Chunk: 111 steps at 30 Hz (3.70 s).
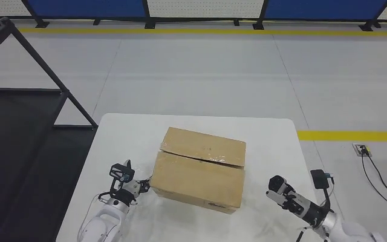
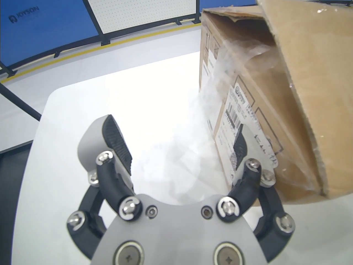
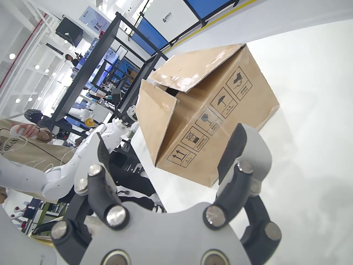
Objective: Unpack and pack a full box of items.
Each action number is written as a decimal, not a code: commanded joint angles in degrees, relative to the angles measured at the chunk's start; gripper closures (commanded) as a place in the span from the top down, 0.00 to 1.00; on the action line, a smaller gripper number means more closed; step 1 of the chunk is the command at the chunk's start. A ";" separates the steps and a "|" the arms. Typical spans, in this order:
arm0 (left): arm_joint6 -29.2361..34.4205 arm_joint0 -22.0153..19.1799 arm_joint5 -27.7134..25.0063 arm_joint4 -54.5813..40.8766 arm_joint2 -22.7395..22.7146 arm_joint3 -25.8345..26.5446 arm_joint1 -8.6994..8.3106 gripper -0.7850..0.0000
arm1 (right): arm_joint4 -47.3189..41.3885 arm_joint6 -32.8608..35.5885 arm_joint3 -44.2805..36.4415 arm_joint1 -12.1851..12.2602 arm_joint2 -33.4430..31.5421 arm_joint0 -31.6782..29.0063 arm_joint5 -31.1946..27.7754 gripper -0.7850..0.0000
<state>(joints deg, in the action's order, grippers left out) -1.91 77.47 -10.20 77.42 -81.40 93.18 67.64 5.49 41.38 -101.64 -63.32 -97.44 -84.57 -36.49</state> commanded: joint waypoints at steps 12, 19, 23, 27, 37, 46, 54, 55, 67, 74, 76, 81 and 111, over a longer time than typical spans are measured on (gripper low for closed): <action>-1.14 5.09 -1.19 0.56 -0.48 4.37 -0.12 1.00 | -0.89 -1.09 0.34 0.08 1.35 0.96 1.81 1.00; -1.76 6.60 -1.03 1.43 0.08 5.32 -0.05 1.00 | -4.09 1.87 2.55 0.42 3.48 4.12 2.74 1.00; -2.00 7.10 -0.85 1.90 0.51 5.67 0.02 1.00 | -5.32 3.81 3.79 0.62 4.85 6.13 3.02 1.00; -2.72 7.31 1.36 2.67 -0.50 5.91 0.03 1.00 | -7.88 6.62 5.03 0.86 6.00 8.28 3.23 1.00; -3.41 8.54 3.63 -4.10 -6.76 6.93 -0.04 1.00 | -17.16 13.83 8.08 1.29 9.51 13.62 4.03 1.00; -3.21 8.53 2.83 -4.48 -7.21 6.48 0.03 1.00 | -27.98 21.73 9.69 1.91 9.91 15.59 3.01 1.00; -2.91 8.05 1.53 -3.46 -6.29 6.36 0.11 1.00 | -36.78 31.16 3.22 3.55 8.48 13.07 4.73 1.00; -2.81 7.96 1.41 -3.22 -6.13 6.30 0.12 1.00 | -37.16 31.42 1.85 3.89 8.29 12.33 4.98 1.00; -3.33 7.11 0.54 -2.43 -5.01 6.80 0.29 1.00 | -24.94 26.50 -6.86 9.56 10.14 2.57 0.06 1.00; -5.53 9.25 -7.55 -5.51 -6.51 10.13 -0.09 1.00 | -19.65 21.51 -2.98 12.67 14.29 1.70 -4.92 1.00; -6.37 10.58 -12.64 -4.47 -7.36 11.28 -0.49 1.00 | -19.30 20.40 -1.33 13.35 15.46 2.10 -6.03 1.00; -6.39 13.35 -28.54 -1.96 -9.88 12.87 -1.81 1.00 | -20.30 19.15 2.55 14.42 17.41 3.67 -7.27 1.00; -5.17 12.44 -28.52 4.49 -8.04 10.09 -2.95 1.00 | -44.54 16.70 5.54 18.17 20.66 12.89 3.24 1.00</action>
<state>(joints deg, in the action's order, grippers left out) -7.08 89.91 -38.71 81.90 -89.44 103.27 64.70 -39.39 58.14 -96.06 -45.15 -76.79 -71.64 -33.02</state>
